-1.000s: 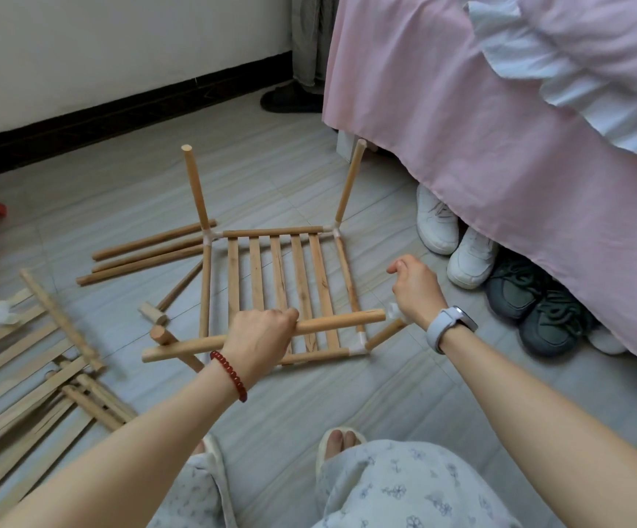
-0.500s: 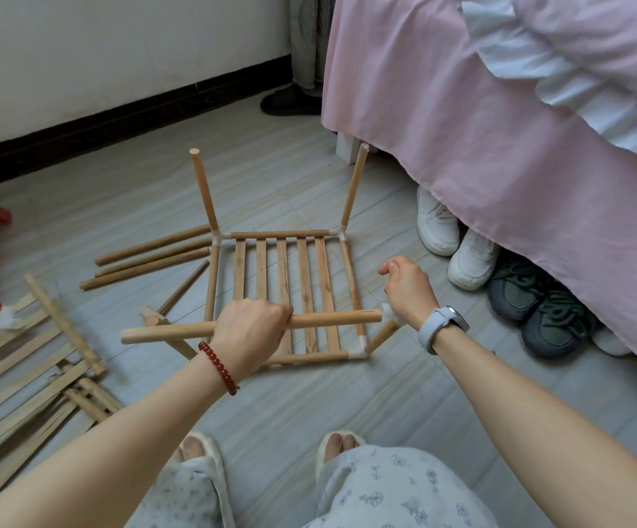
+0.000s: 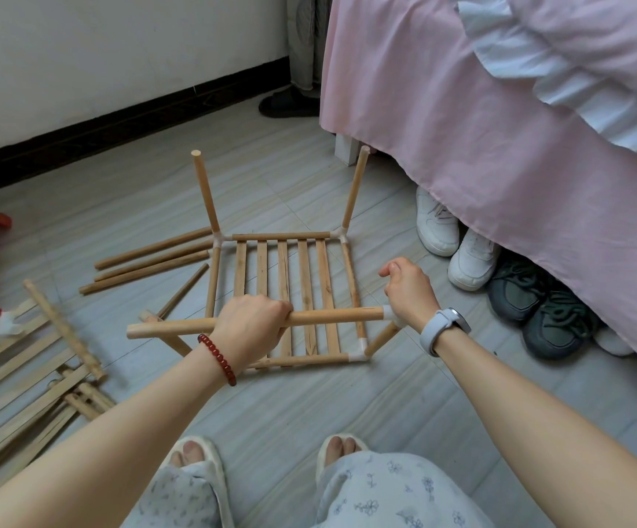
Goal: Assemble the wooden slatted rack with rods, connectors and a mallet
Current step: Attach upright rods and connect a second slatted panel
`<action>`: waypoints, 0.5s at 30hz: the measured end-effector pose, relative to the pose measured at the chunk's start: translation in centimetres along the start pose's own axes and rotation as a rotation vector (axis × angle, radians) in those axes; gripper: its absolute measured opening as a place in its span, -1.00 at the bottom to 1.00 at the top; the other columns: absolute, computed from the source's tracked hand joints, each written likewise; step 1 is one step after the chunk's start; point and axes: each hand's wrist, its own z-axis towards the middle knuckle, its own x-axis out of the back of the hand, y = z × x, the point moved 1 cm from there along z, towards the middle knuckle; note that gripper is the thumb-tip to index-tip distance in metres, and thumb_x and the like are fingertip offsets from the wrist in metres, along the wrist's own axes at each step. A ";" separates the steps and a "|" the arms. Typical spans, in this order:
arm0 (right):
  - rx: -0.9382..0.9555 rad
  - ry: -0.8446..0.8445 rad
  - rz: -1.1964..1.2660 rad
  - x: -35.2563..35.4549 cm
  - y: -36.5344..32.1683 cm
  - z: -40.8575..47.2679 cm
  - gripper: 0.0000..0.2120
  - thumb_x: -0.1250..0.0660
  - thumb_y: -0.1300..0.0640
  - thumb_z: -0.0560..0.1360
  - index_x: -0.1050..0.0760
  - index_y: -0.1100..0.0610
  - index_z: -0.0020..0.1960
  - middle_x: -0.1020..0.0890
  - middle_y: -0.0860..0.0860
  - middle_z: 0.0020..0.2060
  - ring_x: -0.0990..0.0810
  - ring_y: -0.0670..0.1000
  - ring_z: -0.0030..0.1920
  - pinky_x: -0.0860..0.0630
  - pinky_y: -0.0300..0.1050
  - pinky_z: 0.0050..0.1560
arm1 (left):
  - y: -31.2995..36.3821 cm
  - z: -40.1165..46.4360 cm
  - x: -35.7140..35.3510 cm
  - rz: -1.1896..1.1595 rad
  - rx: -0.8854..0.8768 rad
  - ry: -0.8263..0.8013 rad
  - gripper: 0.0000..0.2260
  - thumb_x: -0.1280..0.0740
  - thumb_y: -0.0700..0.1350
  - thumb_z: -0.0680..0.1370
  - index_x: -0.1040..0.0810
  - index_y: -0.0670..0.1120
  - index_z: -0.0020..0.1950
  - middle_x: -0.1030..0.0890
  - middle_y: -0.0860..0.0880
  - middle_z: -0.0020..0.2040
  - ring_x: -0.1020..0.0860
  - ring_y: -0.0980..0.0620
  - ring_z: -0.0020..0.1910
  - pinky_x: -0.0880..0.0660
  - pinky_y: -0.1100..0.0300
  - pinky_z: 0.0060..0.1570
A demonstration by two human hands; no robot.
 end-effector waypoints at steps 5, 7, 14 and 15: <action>0.000 -0.012 0.003 0.1 0.2 0.2 -0.73 0.03 0.15 0.64 -0.45 0.09 0.00 -0.52 0.08 -0.11 -0.50 0.05 -0.10 -0.36 -0.14 -0.25 | 0.2 0.5 0.2 0.020 0.003 0.025 -0.86 -0.15 -0.04 0.64 -0.49 0.00 0.09 -0.36 0.10 -0.35 -0.43 0.11 -0.33 -0.40 0.28 -0.30; 0.005 -0.018 0.008 0.1 0.3 0.3 -0.73 0.03 0.14 0.64 -0.44 0.09 -0.01 -0.51 0.08 -0.15 -0.48 0.03 -0.17 -0.35 -0.17 -0.31 | 0.0 0.7 0.3 0.018 -0.011 0.020 -0.85 -0.15 -0.04 0.63 -0.49 0.00 0.10 -0.42 0.09 -0.30 -0.44 0.11 -0.32 -0.43 0.28 -0.28; 0.025 -0.034 0.041 -0.4 -0.2 0.0 -0.74 0.02 0.17 0.64 -0.44 0.10 -0.04 -0.49 0.06 -0.20 -0.45 0.02 -0.21 -0.36 -0.18 -0.32 | -0.2 1.5 0.0 -0.054 -0.029 -0.052 -0.82 -0.17 0.05 0.62 -0.51 0.01 0.03 -0.38 0.11 -0.35 -0.38 0.17 -0.39 -0.37 0.35 -0.39; 0.025 -0.032 0.046 -0.6 -0.4 0.1 -0.74 0.02 0.17 0.64 -0.44 0.11 -0.04 -0.49 0.06 -0.20 -0.45 0.02 -0.19 -0.36 -0.19 -0.31 | -0.2 1.6 -0.1 -0.071 -0.030 -0.058 -0.82 -0.17 0.05 0.62 -0.51 0.00 0.01 -0.38 0.10 -0.36 -0.37 0.17 -0.40 -0.39 0.34 -0.38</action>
